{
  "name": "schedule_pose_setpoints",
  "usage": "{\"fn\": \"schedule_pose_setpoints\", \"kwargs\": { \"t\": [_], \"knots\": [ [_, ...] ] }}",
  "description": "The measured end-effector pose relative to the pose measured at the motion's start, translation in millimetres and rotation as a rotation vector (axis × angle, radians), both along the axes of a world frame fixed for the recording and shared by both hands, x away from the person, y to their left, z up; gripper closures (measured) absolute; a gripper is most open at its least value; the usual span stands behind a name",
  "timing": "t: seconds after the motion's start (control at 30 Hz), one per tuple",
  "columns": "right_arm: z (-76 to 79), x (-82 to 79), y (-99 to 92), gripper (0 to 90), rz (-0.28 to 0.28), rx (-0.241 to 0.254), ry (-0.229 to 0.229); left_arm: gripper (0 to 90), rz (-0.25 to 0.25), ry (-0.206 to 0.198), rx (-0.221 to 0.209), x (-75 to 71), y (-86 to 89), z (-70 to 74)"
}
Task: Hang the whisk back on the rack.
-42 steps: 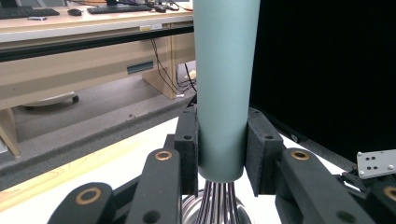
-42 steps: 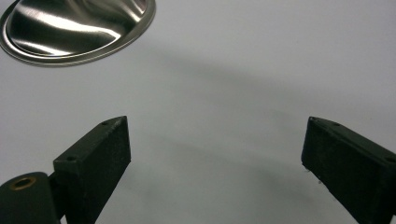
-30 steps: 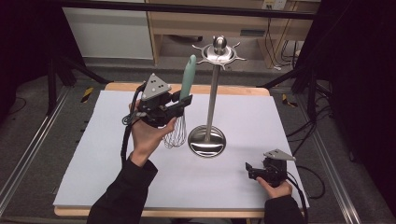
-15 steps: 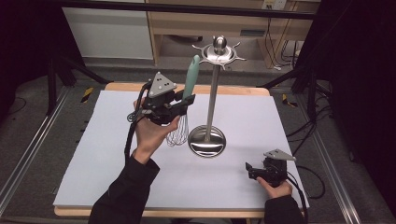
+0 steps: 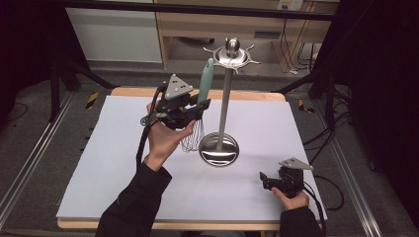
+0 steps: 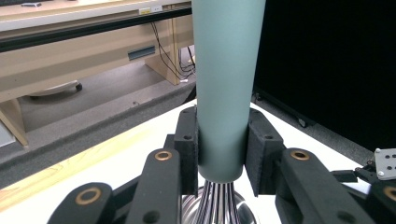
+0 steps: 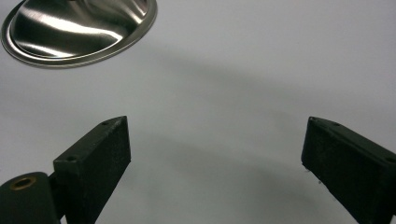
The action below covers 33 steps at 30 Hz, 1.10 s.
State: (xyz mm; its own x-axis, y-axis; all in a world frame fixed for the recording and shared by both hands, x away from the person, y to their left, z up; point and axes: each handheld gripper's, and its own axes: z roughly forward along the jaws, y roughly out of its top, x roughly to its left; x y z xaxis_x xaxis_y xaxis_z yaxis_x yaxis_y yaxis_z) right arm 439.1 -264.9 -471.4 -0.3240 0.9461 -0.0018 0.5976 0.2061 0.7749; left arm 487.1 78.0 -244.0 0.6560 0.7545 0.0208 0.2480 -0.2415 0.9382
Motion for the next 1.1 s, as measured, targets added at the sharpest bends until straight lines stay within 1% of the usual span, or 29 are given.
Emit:
{"fn": "schedule_pose_setpoints", "kwargs": {
  "t": [0.17,0.37,0.5,0.6,0.7,0.83,0.87,0.97,1.03,1.1],
  "knots": [
    [0.1,-0.1,0.0,8.5,-0.001,0.001,-0.001,68.8,0.003,0.009,0.01,3.4,-4.3,-1.6],
    [0.2,0.0,0.4,8.5,-0.004,0.005,0.002,68.8,0.008,0.009,0.013,7.1,-8.5,-3.1],
    [0.5,-0.2,0.3,8.5,-0.002,0.009,0.004,68.8,0.002,0.015,-0.003,10.1,-10.7,-4.2],
    [0.4,-0.2,0.4,8.5,-0.002,0.009,0.005,68.7,-0.003,0.012,-0.003,11.7,-11.5,-5.1],
    [0.1,0.0,-0.1,8.6,0.003,0.004,0.002,68.7,-0.018,0.012,-0.016,13.5,-10.9,-6.4],
    [-0.2,0.2,0.6,8.5,-0.002,0.007,0.005,68.5,-0.021,-0.001,-0.026,17.3,-13.5,-10.1],
    [-0.4,0.3,0.3,8.5,0.002,0.004,0.005,68.5,-0.025,-0.01,-0.031,18.2,-13.9,-11.4],
    [0.0,0.0,0.1,8.5,0.003,0.004,0.004,68.4,-0.037,-0.016,-0.051,20.0,-14.1,-13.6],
    [0.2,-0.2,0.0,8.6,0.002,0.004,0.001,68.4,-0.037,-0.025,-0.046,20.4,-14.2,-14.1],
    [0.4,-0.4,0.3,8.5,0.001,0.009,0.006,68.3,-0.025,-0.038,-0.04,20.6,-14.9,-14.9]
  ]
}}
